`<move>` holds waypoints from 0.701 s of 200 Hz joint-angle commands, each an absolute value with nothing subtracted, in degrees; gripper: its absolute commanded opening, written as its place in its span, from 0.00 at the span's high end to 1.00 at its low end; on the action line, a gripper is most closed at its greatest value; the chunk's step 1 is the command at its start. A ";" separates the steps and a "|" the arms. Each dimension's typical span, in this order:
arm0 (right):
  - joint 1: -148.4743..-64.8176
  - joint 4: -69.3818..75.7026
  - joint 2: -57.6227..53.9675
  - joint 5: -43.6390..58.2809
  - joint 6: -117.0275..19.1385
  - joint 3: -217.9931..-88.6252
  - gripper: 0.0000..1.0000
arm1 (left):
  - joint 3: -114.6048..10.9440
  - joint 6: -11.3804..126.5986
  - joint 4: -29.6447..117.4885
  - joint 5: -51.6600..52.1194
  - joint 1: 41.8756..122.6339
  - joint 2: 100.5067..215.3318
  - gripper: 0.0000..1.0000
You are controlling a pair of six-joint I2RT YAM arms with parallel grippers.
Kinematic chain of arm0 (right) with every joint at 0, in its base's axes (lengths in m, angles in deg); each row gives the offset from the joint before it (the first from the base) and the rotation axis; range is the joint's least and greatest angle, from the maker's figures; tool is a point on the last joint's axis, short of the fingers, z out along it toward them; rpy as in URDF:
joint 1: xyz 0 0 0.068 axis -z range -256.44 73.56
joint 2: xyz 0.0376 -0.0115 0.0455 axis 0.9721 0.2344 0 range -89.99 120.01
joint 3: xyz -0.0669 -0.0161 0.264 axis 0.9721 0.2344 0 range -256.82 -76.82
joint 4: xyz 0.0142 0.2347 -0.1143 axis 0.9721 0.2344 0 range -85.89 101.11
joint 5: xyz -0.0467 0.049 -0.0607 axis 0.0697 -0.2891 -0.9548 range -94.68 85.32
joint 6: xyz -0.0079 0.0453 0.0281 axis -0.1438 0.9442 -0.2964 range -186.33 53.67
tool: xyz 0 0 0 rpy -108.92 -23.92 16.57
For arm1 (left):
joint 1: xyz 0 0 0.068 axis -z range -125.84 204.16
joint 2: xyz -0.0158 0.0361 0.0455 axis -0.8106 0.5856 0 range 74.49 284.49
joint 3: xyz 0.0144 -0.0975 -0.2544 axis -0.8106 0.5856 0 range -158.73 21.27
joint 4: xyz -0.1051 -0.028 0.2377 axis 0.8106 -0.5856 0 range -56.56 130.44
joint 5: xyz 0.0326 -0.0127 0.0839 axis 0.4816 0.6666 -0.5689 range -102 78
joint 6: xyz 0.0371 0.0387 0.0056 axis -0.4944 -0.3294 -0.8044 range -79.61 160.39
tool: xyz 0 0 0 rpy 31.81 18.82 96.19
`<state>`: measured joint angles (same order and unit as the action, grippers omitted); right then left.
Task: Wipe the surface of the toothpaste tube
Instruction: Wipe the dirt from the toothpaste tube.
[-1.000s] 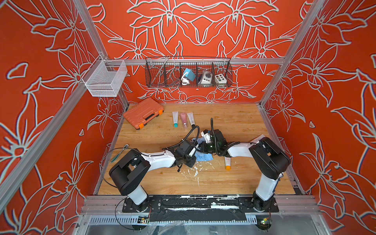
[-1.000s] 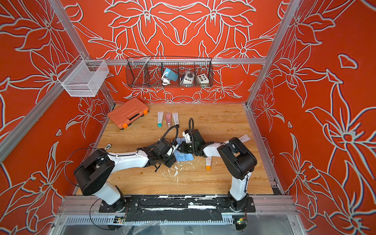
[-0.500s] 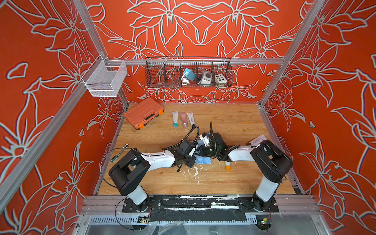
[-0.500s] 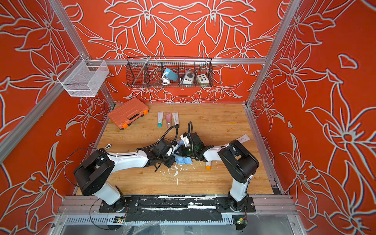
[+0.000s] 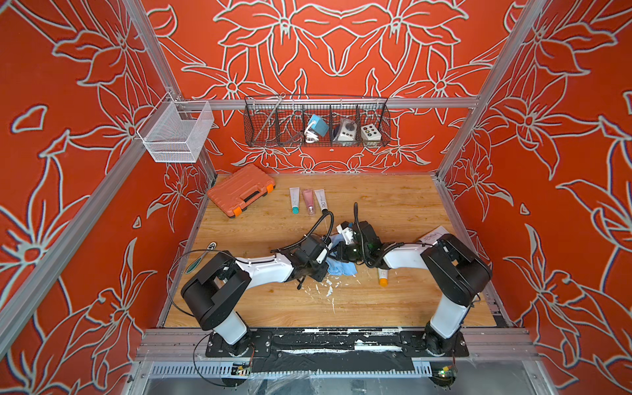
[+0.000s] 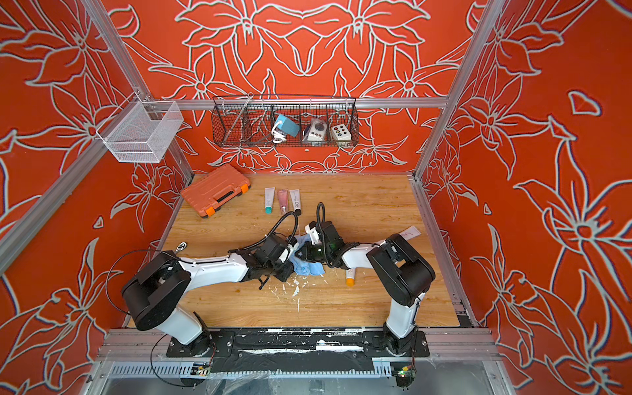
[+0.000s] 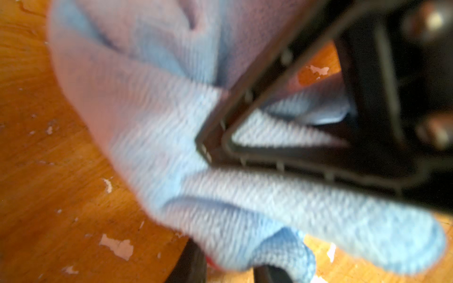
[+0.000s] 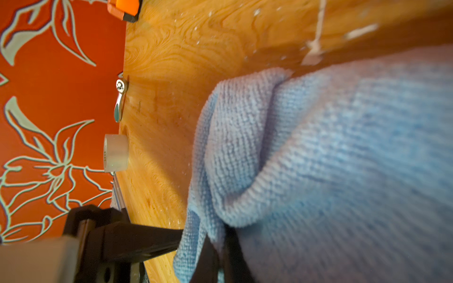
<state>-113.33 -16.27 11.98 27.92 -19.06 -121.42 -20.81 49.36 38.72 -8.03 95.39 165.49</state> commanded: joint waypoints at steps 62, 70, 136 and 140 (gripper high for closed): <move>-106.01 -2.45 15.37 19.64 -23.52 -125.20 1.00 | -19.25 49.16 39.06 -10.51 94.50 162.26 0.82; -105.69 -1.44 15.80 19.75 -24.00 -126.19 1.00 | -19.25 49.18 39.10 -10.43 94.50 162.26 0.82; -105.83 2.09 15.83 19.58 -26.88 -129.26 1.00 | -19.24 49.18 38.68 -11.03 94.45 162.15 0.82; -105.99 2.09 15.76 19.63 -26.94 -129.22 1.00 | -19.24 49.18 38.63 -11.11 94.52 162.15 0.82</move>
<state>-105.96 -3.29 14.21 22.63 -25.14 -129.35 -19.85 49.16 39.42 -8.91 95.35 163.85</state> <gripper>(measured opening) 0.057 0.257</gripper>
